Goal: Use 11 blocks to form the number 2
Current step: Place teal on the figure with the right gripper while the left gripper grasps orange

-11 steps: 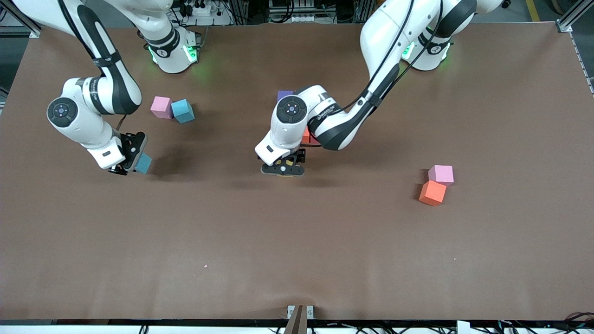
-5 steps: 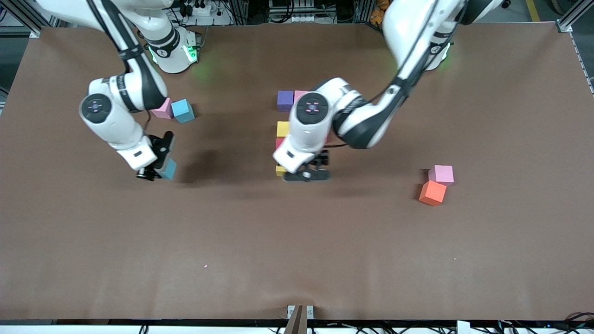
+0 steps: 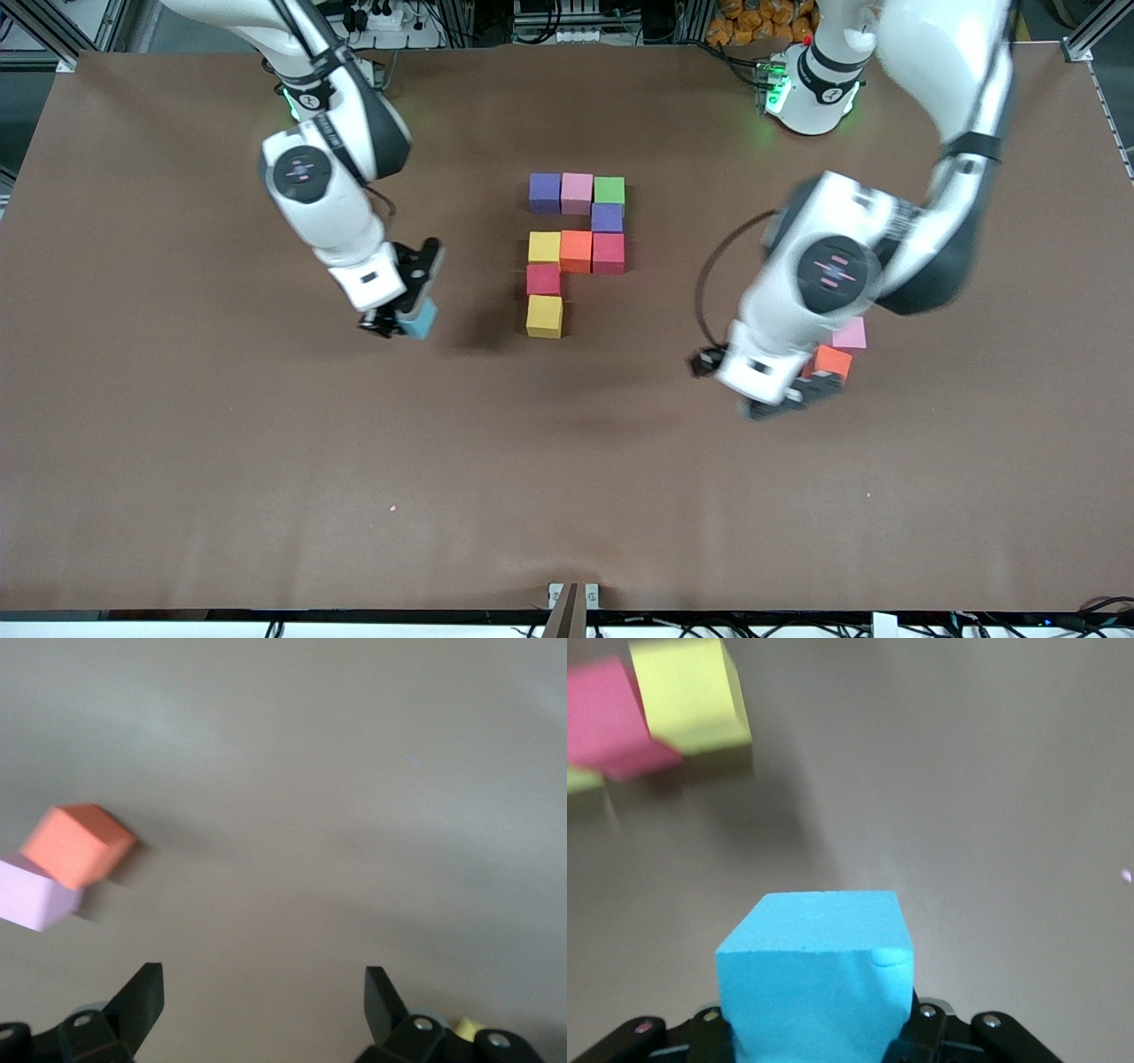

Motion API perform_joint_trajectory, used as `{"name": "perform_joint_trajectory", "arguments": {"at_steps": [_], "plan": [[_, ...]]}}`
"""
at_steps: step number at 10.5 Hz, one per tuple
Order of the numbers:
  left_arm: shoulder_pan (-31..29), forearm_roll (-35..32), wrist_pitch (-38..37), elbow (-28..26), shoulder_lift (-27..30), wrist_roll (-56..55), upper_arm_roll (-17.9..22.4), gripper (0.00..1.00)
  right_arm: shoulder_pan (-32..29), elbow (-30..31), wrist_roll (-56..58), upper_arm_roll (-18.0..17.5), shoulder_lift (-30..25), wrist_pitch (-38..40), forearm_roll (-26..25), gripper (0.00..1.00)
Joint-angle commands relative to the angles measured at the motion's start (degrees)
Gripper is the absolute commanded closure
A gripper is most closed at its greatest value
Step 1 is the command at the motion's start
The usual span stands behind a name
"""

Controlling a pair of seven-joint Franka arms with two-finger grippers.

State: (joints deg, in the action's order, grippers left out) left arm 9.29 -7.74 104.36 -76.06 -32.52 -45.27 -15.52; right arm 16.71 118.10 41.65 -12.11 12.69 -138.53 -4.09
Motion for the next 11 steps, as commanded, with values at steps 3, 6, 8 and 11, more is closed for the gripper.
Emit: {"name": "perform_joint_trajectory", "arguments": {"at_steps": [3,6,8,11], "plan": [[-10.0,-0.2,0.5,-5.9,1.8,1.8,-0.6,0.0,13.5,-18.7,-3.8,1.6,14.1,1.6,1.7,0.41],[-13.8,-0.6,2.1,-9.8,2.2,5.6,-0.7,0.0,17.9,-25.5,-3.1,2.2,20.9,1.3,1.6,0.41],[-16.2,-2.0,2.0,-11.6,2.2,11.9,-0.7,0.0,22.8,-29.9,-1.4,3.7,24.5,1.5,1.3,0.41],[-20.5,-1.9,2.3,-12.8,1.6,21.6,-1.5,0.0,24.6,-31.8,-0.8,4.5,28.2,1.4,1.2,0.41]]}}
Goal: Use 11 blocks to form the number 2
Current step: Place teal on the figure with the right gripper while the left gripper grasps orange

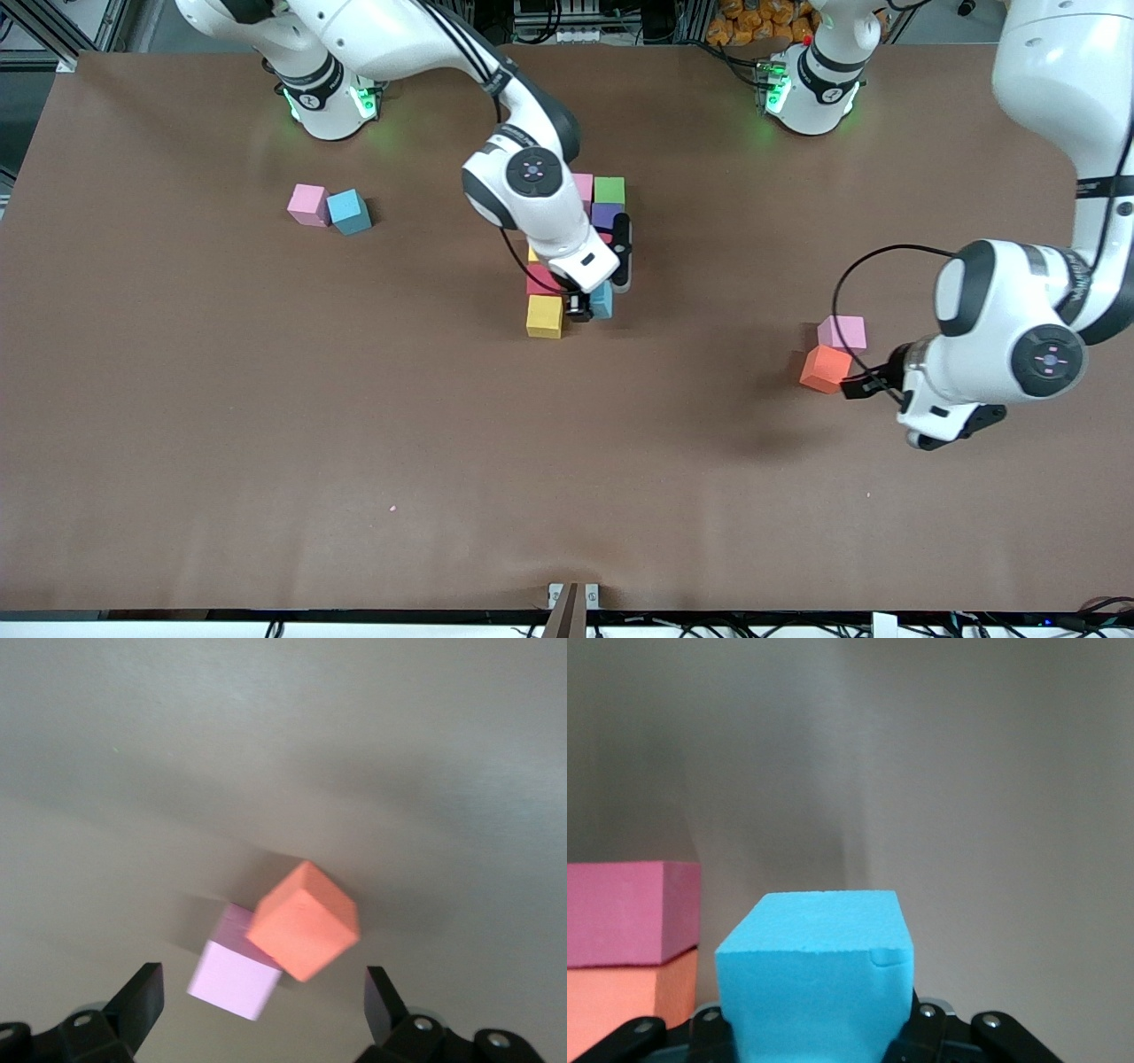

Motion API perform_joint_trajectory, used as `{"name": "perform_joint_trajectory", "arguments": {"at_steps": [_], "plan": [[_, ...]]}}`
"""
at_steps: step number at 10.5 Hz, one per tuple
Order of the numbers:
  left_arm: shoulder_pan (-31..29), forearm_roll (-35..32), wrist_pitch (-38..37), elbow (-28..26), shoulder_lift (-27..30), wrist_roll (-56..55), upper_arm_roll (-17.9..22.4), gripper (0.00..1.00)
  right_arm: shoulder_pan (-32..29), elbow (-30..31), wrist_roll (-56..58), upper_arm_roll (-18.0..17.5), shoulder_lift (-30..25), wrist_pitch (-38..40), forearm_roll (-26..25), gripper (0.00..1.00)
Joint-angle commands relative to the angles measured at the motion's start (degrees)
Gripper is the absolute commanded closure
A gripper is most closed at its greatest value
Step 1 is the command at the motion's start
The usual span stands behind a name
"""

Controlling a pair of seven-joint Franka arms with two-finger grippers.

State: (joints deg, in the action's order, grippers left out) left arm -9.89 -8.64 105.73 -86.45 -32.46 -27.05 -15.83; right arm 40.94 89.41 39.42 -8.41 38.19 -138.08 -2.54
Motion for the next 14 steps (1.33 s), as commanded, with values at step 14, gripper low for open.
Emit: {"name": "perform_joint_trajectory", "arguments": {"at_steps": [14], "plan": [[-0.3,-8.3,14.8,-13.0,-1.8,35.9,-3.4,0.0,-0.5,-2.8,5.1,1.7,7.4,2.5,-1.1,0.41]]}}
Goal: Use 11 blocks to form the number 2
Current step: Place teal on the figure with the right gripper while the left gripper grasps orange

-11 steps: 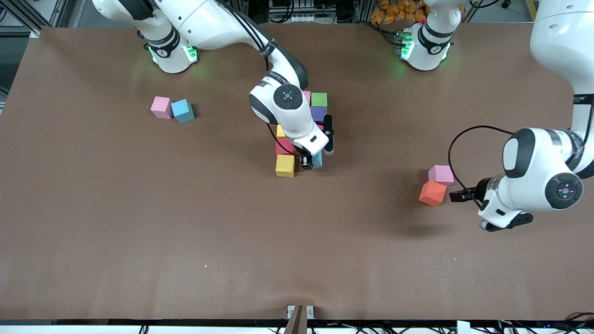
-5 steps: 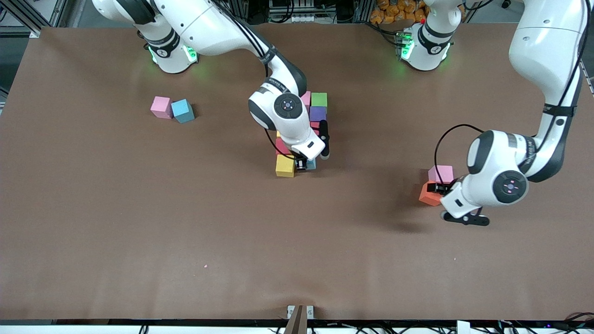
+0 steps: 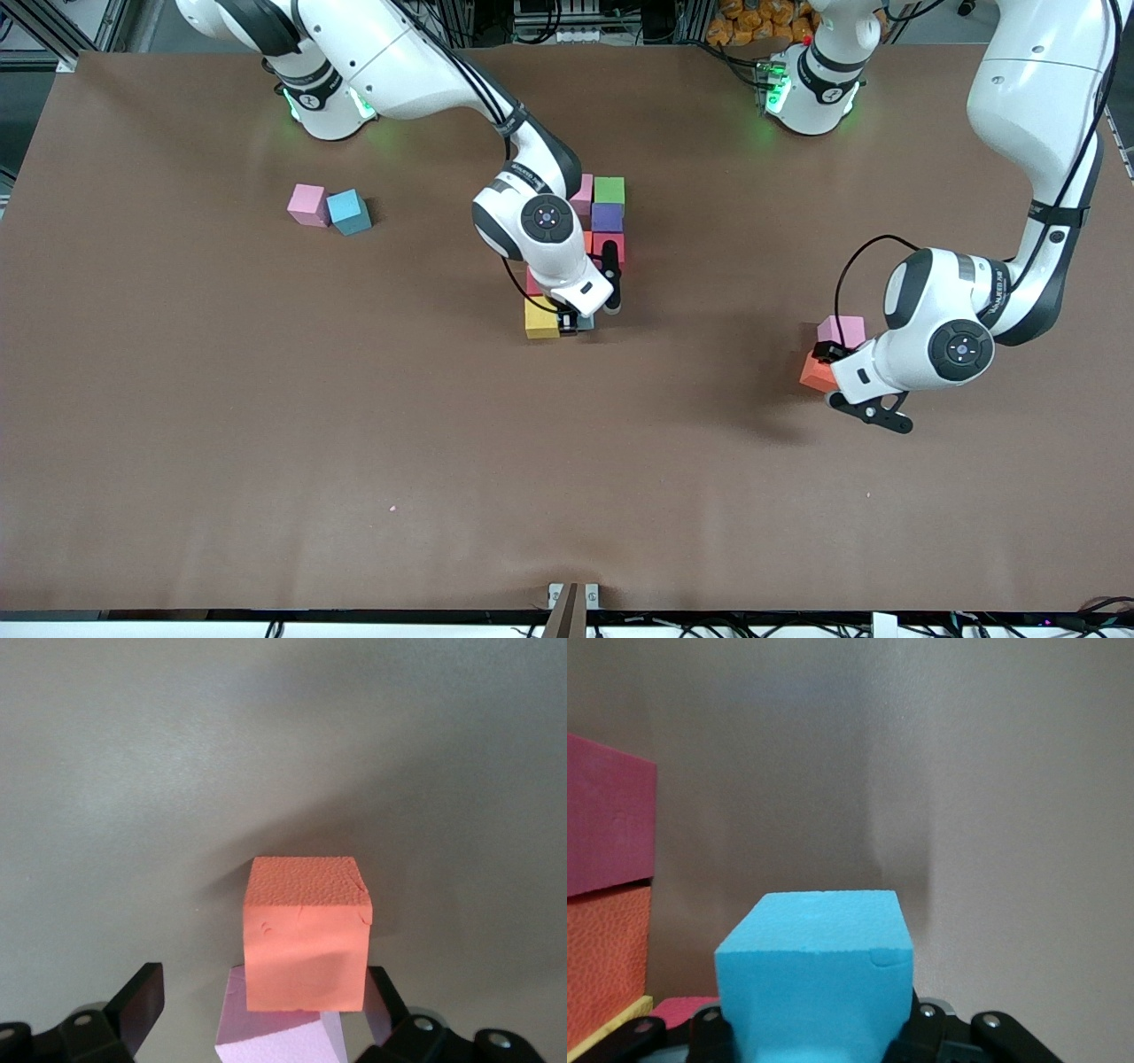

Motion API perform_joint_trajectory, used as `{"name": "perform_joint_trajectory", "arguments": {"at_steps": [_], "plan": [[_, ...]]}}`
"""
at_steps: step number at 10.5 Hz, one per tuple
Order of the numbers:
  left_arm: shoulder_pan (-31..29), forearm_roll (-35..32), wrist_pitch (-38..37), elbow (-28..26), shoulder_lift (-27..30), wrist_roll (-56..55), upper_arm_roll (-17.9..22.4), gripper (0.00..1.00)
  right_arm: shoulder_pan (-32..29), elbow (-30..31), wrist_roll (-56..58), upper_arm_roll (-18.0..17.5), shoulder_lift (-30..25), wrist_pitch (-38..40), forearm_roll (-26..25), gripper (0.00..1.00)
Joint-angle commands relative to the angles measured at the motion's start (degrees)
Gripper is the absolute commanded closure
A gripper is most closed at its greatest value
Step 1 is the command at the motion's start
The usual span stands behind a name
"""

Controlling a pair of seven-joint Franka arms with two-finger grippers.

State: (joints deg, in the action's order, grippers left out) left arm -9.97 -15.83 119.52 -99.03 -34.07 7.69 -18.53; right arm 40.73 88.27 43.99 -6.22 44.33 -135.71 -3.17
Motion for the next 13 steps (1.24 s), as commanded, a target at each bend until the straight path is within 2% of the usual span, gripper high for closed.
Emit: {"name": "perform_joint_trajectory", "arguments": {"at_steps": [1,3,5,9,10,11,12,13], "plan": [[0.1,-1.1,1.7,-0.5,-0.6,1.3,-0.7,0.0,-0.3,-1.7,0.6,-0.5,1.3,0.1,-0.4,0.41],[0.1,-1.0,2.5,-0.3,-1.6,1.3,-0.7,0.0,-0.1,-1.6,0.5,-0.5,1.4,0.0,-0.3,0.4],[-0.2,-1.0,3.0,-0.4,-2.3,1.3,-0.7,0.0,0.1,-1.7,-0.2,-0.5,1.6,-0.2,0.0,0.32],[-0.5,-1.0,3.3,-0.1,-3.5,1.3,-0.6,0.0,0.1,-1.7,-0.1,-0.4,2.2,-1.5,0.0,0.32],[-0.6,-1.0,3.3,-0.1,-3.5,1.3,-0.6,0.0,0.1,-1.7,-0.2,-0.5,2.2,-1.5,0.0,0.29],[-0.6,-1.0,3.3,-0.1,-3.5,1.2,-0.6,0.14,0.1,-1.7,-0.5,-0.5,2.2,-1.5,0.0,0.2],[-0.5,-1.0,3.3,-0.1,-3.5,0.5,-0.6,0.33,0.1,-1.7,-0.7,-0.5,2.1,-1.5,0.0,0.0],[-0.4,-0.9,3.3,-0.1,-3.5,0.2,-0.6,0.5,0.3,-1.7,-0.7,-0.5,1.6,-1.5,0.0,0.0]]}}
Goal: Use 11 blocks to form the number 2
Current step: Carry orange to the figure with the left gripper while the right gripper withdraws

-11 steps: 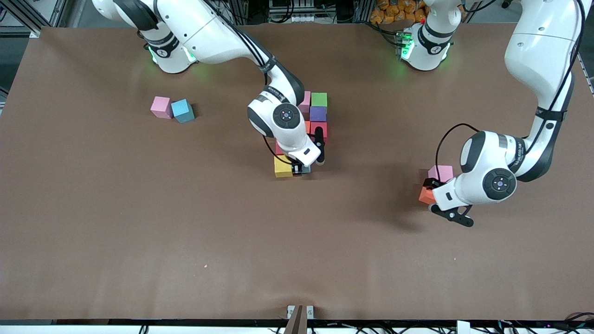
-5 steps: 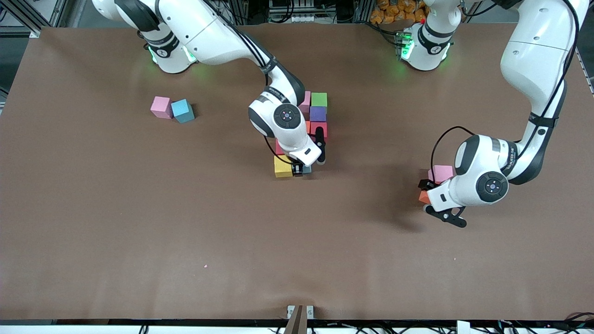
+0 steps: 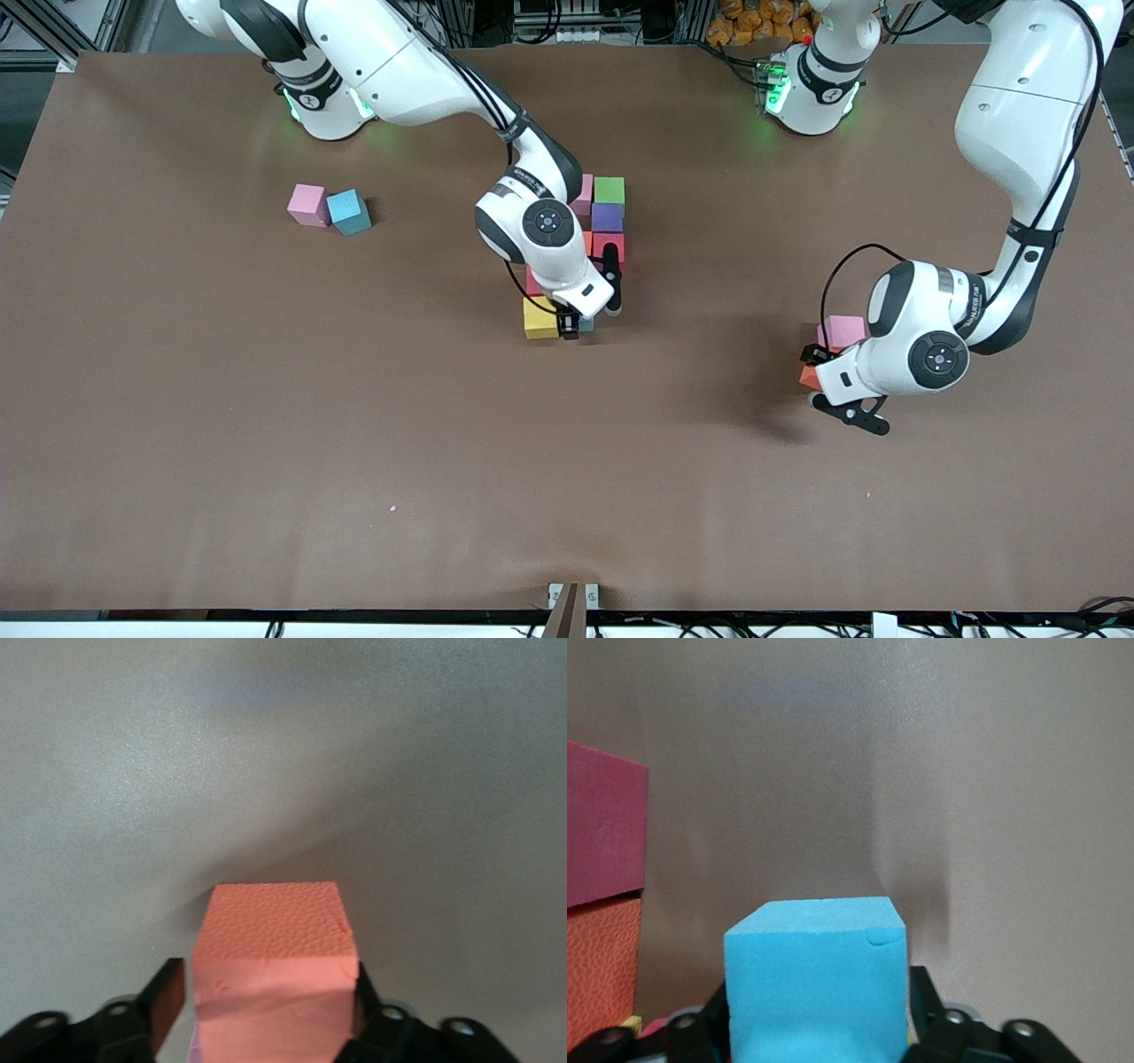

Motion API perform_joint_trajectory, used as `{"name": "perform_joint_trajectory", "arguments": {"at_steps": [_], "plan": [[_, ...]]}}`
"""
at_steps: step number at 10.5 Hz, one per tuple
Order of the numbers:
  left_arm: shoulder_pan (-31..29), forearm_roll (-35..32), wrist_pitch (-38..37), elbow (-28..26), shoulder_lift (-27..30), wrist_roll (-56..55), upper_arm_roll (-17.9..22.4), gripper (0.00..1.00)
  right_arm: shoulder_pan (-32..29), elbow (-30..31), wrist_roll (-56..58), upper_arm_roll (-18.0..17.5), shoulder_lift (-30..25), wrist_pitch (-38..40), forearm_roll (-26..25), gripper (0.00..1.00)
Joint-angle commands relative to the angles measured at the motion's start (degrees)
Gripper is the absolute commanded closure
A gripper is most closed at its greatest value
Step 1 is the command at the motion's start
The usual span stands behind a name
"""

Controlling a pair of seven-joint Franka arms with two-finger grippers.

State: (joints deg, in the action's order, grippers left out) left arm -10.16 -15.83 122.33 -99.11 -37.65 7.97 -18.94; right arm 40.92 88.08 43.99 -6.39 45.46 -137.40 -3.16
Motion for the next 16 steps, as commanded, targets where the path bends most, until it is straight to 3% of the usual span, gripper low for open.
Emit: {"name": "perform_joint_trajectory", "arguments": {"at_steps": [1,2,4,7,10,13,16], "plan": [[-0.2,-0.8,0.5,0.0,0.1,-0.1,-0.2,0.65,0.2,-1.5,-0.7,-0.3,-0.2,0.3,0.3,0.0],[-0.2,-0.8,0.5,0.0,0.1,-0.2,-0.2,0.73,0.2,-1.4,-0.7,-0.3,-1.0,0.4,0.4,0.0],[0.2,-0.8,0.4,0.0,0.6,-2.9,-0.2,0.77,0.1,-0.9,-0.9,-0.3,-4.1,1.2,0.6,0.0],[3.5,-0.8,0.3,0.0,0.8,-14.3,-0.4,0.77,-0.5,9.4,-5.1,0.8,-16.9,1.3,0.5,0.0],[10.0,-0.9,0.3,0.8,0.8,-29.1,-0.3,0.8,-6.0,15.1,-2.7,0.6,-26.2,7.3,0.4,0.0],[13.9,-0.6,0.3,1.5,0.7,-41.9,-0.4,0.8,-14.5,23.0,8.6,0.2,-35.5,8.0,0.5,0.0],[17.1,3.4,0.5,1.7,0.0,-55.6,-0.3,0.8,-24.0,23.4,16.7,0.1,-41.2,18.2,0.8,0.0]]}}
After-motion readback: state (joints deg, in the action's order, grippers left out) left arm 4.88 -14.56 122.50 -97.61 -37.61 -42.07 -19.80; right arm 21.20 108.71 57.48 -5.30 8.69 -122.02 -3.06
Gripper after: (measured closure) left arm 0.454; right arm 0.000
